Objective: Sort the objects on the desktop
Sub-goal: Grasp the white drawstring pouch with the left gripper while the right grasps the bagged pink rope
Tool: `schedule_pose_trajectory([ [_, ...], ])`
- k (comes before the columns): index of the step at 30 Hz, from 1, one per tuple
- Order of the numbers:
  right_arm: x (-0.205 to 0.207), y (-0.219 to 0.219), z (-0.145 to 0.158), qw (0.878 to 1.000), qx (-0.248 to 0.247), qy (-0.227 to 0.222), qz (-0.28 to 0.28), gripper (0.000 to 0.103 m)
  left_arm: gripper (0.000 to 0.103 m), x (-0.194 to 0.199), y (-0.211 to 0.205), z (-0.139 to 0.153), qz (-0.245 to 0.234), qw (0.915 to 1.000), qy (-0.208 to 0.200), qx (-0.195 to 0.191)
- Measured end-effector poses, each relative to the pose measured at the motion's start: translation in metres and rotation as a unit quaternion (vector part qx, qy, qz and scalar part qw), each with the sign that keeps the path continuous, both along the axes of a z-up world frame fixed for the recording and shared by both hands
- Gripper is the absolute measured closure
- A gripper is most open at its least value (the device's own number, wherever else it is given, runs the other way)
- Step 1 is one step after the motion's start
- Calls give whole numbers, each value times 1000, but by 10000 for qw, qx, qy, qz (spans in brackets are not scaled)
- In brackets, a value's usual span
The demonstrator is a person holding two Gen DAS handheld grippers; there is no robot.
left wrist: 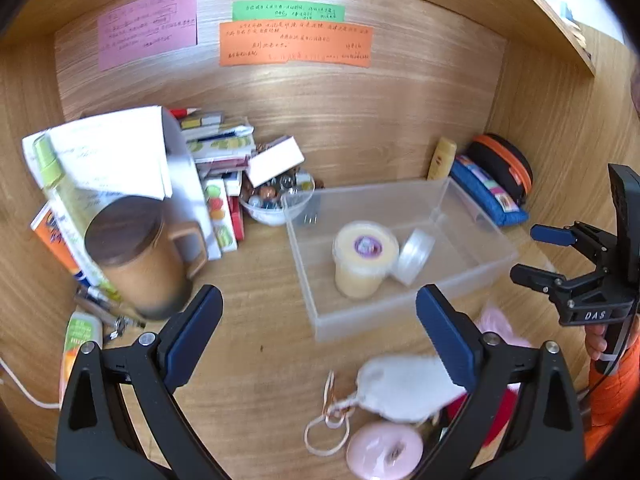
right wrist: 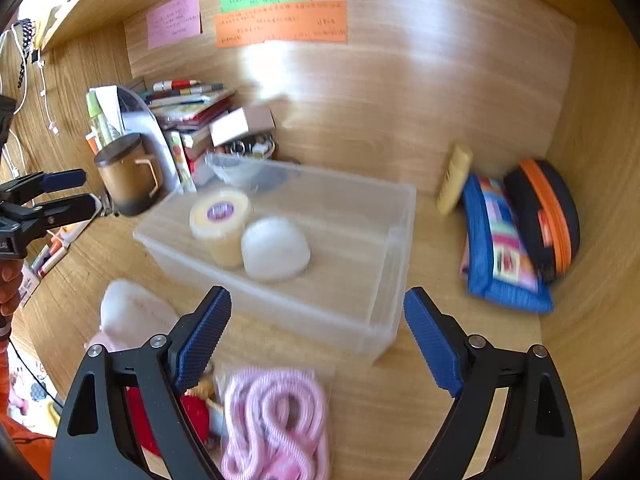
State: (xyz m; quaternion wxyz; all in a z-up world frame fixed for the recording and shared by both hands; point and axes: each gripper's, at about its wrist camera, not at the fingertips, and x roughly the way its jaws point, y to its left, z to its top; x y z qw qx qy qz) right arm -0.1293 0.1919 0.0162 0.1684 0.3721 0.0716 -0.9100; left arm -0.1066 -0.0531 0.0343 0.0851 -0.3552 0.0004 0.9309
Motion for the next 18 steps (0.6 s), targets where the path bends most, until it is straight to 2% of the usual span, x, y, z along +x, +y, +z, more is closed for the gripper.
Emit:
schedule_pose_trajectory([
  [5, 20, 8, -18, 9997, -28, -139, -200, 16, 4, 22, 4, -9, -62, 10000, -1, -21],
  [11, 32, 16, -43, 9976, -268, -531, -342, 16, 4, 39, 14, -18, -187, 9998, -3, 69],
  [18, 42, 22, -58, 9962, -296, -732, -374, 16, 4, 46, 36, -32, -483, 9984, -216, 180],
])
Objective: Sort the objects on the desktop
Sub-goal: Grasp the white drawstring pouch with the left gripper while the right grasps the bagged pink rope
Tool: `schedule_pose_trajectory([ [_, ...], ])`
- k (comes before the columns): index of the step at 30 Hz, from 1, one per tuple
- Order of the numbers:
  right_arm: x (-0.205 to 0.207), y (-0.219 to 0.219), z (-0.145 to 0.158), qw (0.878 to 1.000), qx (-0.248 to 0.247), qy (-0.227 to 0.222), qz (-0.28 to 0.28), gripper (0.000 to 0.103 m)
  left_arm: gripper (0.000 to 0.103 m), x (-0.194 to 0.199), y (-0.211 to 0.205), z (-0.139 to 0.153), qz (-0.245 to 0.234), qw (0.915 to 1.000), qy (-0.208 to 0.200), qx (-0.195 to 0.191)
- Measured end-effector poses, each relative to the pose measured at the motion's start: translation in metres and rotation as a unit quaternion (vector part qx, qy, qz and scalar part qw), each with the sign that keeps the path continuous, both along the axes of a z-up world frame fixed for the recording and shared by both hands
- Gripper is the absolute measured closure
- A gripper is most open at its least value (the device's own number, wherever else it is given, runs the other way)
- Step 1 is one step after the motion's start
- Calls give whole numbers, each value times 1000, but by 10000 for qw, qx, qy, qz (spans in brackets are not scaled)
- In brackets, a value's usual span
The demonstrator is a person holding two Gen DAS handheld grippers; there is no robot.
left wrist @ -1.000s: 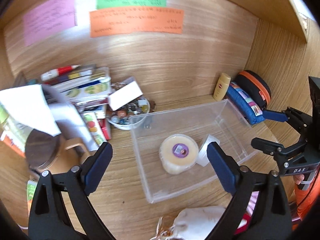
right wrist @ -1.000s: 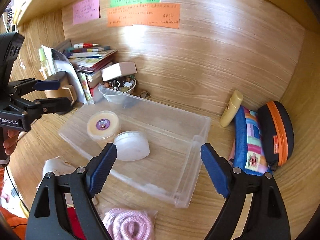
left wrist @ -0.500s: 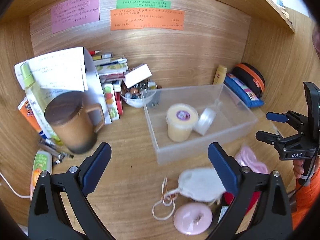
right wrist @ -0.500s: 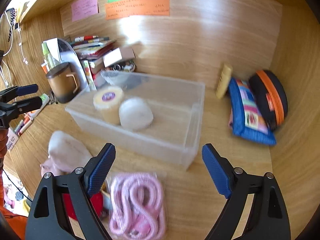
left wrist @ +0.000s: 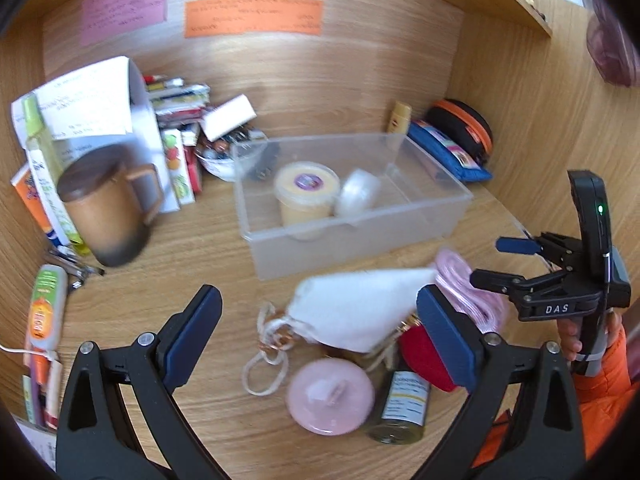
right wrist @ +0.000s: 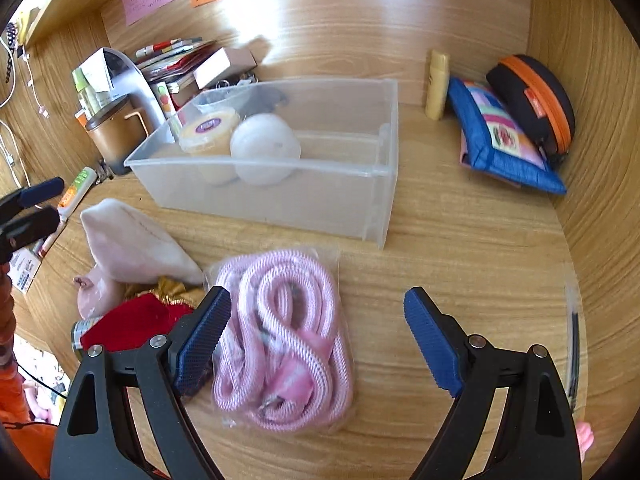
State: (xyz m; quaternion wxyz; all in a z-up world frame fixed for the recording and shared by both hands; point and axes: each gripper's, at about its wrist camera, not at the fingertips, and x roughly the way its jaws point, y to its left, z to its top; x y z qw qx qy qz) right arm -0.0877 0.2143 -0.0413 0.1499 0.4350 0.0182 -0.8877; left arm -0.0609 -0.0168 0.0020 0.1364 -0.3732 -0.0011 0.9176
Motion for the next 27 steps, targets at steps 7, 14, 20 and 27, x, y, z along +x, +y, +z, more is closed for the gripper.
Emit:
schedule_pose_trajectory([
  [7, 8, -5, -9, 9997, -27, -70, 225, 16, 4, -10, 19, -24, -234, 9990, -338, -147],
  [14, 2, -12, -17, 9991, -35, -168, 376, 15, 4, -26, 30, -39, -281, 9973, -637, -253],
  [20, -6, -15, -25, 9983, -81, -358, 446, 14, 4, -38, 32, -40, -278, 9963, -795, -151],
  [27, -14, -13, -33, 9973, -241, -527, 461, 14, 4, -51, 34, -50, -272, 9944, -1025, 46],
])
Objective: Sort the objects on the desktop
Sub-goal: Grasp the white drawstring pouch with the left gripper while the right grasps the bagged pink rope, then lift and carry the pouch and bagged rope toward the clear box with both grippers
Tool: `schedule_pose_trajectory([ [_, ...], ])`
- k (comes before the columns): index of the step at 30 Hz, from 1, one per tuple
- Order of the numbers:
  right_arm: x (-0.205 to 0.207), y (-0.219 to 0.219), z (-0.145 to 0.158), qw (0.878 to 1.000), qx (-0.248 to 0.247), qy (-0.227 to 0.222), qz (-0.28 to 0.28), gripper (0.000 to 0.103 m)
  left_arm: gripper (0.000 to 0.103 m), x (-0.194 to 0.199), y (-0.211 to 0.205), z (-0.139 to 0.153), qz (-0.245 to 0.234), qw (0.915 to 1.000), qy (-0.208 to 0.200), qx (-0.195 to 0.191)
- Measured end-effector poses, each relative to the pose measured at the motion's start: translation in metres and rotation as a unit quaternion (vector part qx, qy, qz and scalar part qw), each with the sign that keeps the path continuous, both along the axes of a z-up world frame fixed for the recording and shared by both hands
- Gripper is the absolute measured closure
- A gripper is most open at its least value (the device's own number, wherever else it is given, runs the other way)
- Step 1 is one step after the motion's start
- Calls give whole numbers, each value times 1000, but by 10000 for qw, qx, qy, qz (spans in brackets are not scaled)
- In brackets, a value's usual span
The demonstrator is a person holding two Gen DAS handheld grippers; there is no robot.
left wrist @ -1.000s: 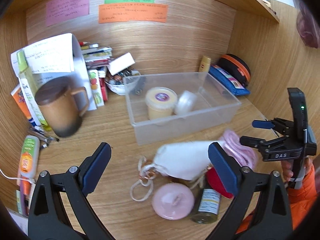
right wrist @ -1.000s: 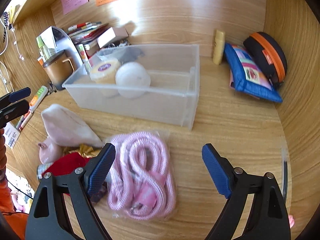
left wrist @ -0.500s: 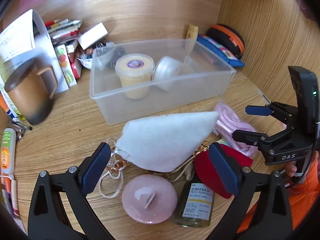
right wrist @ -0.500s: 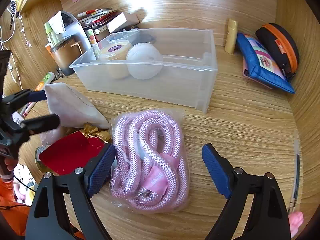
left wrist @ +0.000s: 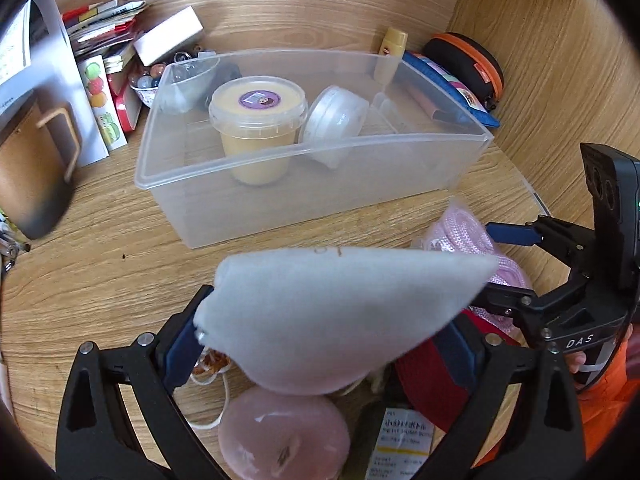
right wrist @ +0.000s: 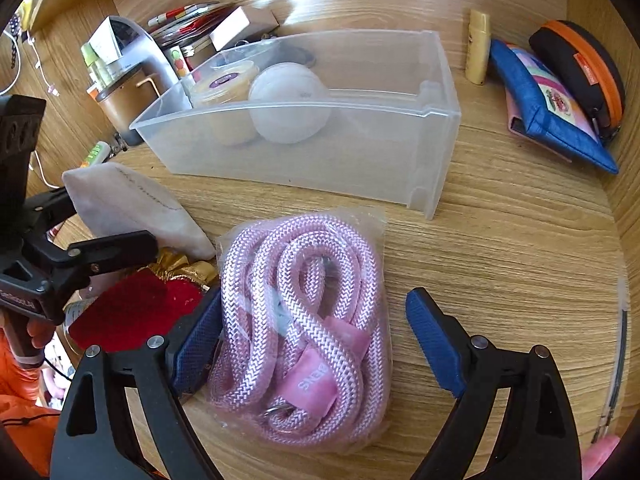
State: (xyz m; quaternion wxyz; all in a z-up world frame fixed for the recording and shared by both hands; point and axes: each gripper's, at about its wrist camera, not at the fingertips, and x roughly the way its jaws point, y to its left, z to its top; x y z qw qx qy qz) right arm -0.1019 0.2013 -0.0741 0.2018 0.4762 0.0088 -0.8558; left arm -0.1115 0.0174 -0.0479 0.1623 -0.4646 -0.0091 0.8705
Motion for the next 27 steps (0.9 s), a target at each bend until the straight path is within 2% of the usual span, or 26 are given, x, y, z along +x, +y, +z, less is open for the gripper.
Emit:
schedule_pose_trajectory([
  [6, -1, -6, -2, 9999, 138, 73, 47, 17, 4, -2, -1, 2, 45, 9997, 156, 155],
  [8, 0, -6, -1, 9999, 91, 99, 84, 26, 11, -2, -1, 2, 50, 9996, 197, 171],
  [14, 3, -9, 1, 9997, 47, 207, 157, 34, 23, -3, -3, 1, 52, 9994, 225, 259],
  [20, 6, -9, 3, 9994, 89, 315, 130, 36, 33, 3, -5, 5, -11, 9992, 318, 254],
  [27, 9, 4, 13, 9991, -52, 415, -83, 37, 40, 8, -20, 10, 113, 9980, 365, 496],
])
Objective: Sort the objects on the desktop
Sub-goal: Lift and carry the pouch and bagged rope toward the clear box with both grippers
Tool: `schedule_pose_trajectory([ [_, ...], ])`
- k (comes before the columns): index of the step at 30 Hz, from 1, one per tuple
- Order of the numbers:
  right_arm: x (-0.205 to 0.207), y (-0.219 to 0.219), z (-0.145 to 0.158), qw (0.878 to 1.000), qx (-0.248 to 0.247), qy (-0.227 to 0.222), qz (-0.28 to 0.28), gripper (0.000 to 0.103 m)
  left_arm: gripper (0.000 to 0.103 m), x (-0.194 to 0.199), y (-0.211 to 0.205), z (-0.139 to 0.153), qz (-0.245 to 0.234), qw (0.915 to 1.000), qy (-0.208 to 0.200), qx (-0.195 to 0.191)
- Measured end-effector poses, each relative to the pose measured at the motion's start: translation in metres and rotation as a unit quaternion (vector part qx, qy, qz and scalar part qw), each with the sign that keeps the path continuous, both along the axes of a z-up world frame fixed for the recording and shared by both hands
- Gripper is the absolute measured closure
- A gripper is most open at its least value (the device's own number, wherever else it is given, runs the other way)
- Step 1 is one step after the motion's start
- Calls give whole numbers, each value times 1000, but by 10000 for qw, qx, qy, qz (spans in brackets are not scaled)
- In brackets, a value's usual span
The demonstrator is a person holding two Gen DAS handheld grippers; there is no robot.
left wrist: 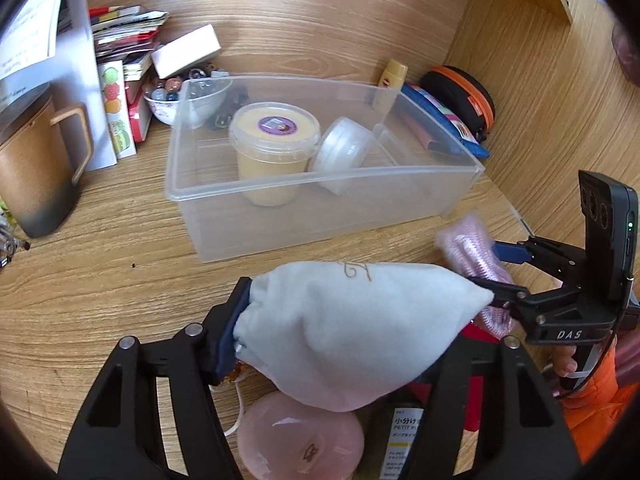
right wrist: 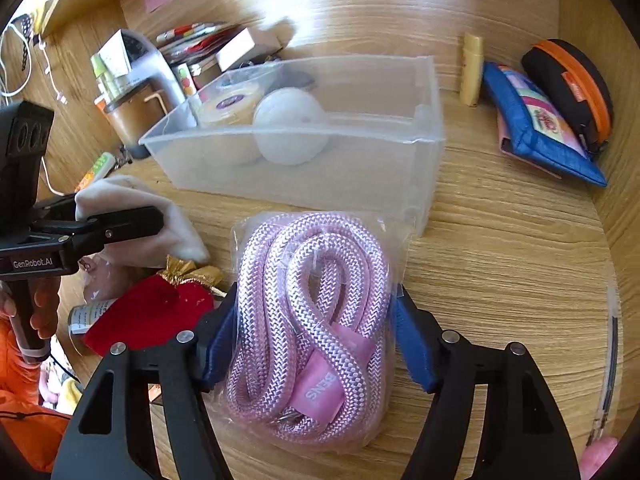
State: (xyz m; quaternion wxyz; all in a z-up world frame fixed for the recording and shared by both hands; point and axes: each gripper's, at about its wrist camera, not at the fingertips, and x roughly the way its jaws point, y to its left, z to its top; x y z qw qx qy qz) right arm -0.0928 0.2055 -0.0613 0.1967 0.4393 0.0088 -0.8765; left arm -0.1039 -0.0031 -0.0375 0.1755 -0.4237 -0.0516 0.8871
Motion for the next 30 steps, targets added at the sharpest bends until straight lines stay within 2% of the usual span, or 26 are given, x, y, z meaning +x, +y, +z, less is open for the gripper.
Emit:
schedule_pose_trajectory([
  [12, 4, 20, 28, 9991, -226, 290, -204, 37, 41, 5, -21, 19, 400, 9976, 286, 486],
  [25, 6, 27, 55, 9966, -242, 719, -308, 37, 41, 8, -42, 43, 697, 9936, 610, 641],
  [30, 3, 30, 66, 9949, -277, 899, -354, 37, 41, 7, -48, 54, 733, 9927, 756, 584],
])
